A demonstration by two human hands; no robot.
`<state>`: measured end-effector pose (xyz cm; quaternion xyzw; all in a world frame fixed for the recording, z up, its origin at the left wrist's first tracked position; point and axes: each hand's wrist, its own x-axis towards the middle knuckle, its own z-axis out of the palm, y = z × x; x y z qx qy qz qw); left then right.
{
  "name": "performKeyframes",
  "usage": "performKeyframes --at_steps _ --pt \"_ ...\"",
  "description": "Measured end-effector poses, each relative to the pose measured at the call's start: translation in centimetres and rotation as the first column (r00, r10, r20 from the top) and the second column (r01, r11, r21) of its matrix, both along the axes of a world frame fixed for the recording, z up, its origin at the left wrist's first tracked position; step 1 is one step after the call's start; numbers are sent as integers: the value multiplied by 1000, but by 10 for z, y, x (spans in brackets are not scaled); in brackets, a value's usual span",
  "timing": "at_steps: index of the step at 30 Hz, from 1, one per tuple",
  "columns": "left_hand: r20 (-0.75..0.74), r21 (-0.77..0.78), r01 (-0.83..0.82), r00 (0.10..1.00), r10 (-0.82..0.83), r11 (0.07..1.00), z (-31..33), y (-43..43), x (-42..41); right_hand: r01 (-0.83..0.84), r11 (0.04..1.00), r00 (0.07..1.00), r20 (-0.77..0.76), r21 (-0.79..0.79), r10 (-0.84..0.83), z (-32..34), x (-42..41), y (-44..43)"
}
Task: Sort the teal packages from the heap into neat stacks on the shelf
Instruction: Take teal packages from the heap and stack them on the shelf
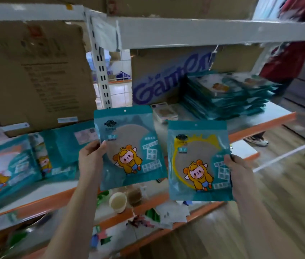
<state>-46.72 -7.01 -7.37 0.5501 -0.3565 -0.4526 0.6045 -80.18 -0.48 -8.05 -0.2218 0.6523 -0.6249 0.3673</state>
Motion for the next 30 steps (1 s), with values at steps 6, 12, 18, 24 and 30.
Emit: performKeyframes --at_steps 6,12,18,24,30 --pt "17 -23 80 997 -80 997 0 -35 -60 125 991 984 122 38 -129 -15 -59 -11" --pt "-81 -56 66 994 -70 996 8 -88 -126 134 991 981 146 -15 -131 -15 -116 -47" --pt "-136 -76 72 987 -82 994 29 -147 -176 67 993 996 72 -98 -60 -8 -172 -86" --pt "-140 -147 100 983 -121 984 53 -184 -215 46 983 992 121 -180 -24 -16 -214 -114" --pt "-154 -167 100 980 -126 981 66 -207 -256 -12 975 995 98 -223 35 -23 -258 -136"
